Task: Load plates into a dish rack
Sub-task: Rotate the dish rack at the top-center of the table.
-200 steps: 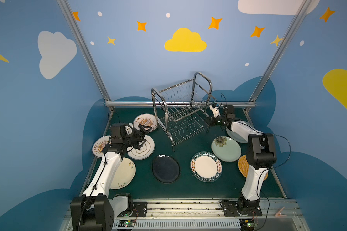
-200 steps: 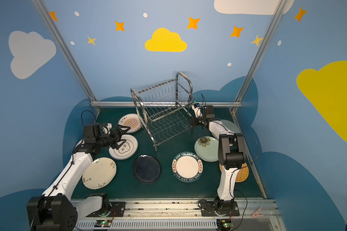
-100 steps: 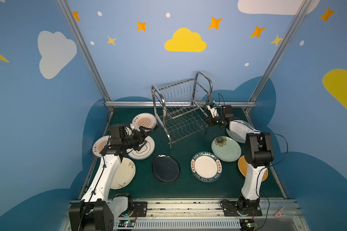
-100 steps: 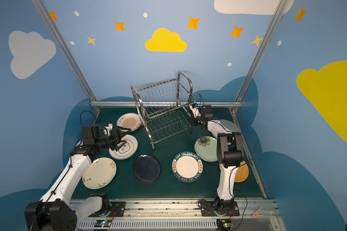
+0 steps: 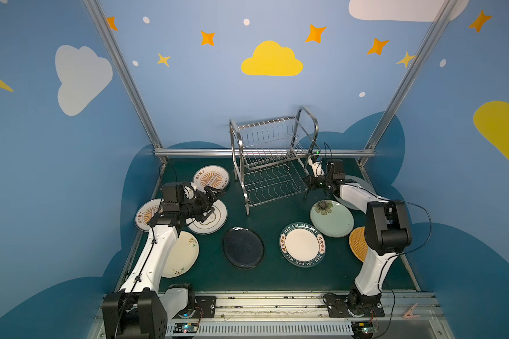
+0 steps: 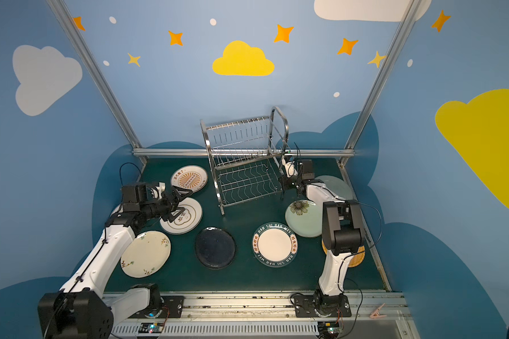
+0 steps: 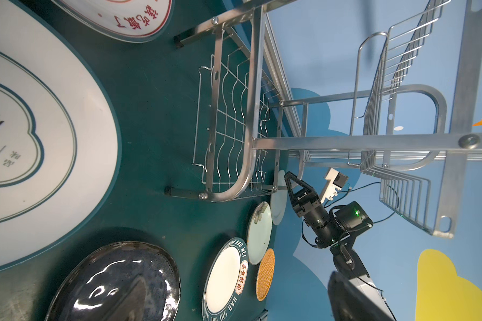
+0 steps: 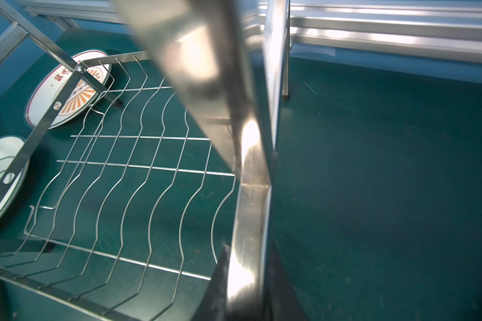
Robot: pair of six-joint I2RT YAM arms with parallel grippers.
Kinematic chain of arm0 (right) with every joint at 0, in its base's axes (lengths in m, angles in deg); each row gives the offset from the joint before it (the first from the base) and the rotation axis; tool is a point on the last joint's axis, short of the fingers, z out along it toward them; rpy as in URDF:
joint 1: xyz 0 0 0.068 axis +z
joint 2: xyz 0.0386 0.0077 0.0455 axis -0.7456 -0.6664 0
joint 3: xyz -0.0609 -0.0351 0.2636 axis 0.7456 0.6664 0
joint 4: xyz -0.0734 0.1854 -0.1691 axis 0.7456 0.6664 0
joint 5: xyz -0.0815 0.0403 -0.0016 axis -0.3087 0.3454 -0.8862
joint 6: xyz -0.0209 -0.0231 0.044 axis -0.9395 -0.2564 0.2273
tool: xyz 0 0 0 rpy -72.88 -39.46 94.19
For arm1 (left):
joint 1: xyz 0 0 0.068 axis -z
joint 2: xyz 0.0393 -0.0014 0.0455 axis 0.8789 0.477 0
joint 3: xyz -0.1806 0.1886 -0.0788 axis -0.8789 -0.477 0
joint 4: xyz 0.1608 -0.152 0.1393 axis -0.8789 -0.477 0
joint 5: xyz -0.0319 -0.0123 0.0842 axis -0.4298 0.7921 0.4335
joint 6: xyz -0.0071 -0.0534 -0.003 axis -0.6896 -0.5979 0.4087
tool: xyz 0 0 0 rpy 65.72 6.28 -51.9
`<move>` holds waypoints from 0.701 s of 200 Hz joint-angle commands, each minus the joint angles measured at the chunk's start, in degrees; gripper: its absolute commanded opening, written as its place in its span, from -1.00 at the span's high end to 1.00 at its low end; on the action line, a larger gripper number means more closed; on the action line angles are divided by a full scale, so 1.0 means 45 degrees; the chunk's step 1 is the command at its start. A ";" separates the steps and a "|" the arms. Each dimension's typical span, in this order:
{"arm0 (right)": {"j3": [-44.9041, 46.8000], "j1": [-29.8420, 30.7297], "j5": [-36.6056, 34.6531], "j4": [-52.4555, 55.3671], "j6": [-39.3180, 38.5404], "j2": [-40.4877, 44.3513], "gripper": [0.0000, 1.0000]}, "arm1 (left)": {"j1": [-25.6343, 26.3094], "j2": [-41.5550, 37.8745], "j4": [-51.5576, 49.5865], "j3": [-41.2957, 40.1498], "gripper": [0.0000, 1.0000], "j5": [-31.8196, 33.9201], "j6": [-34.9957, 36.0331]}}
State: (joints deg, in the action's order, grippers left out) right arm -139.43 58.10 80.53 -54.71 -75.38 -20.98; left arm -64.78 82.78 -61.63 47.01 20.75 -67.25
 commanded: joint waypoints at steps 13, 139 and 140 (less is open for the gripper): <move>0.0317 -0.0355 -0.1042 0.1196 0.2319 0.1263 1.00 | -0.0037 0.0333 0.0072 0.0100 -1.00 0.0334 0.0174; 0.2515 -0.0413 -0.1368 0.0636 0.3691 0.2562 1.00 | -0.0039 0.0836 0.0903 -0.0362 -1.00 0.0388 -0.0305; 0.2518 -0.0407 -0.1364 0.0613 0.3696 0.2561 1.00 | -0.0047 0.0836 0.0904 -0.0358 -1.00 0.0390 -0.0310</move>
State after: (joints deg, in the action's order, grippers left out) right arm -128.67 57.33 72.40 -53.99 -67.16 -9.83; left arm -64.78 86.34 -59.27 46.44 22.36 -68.58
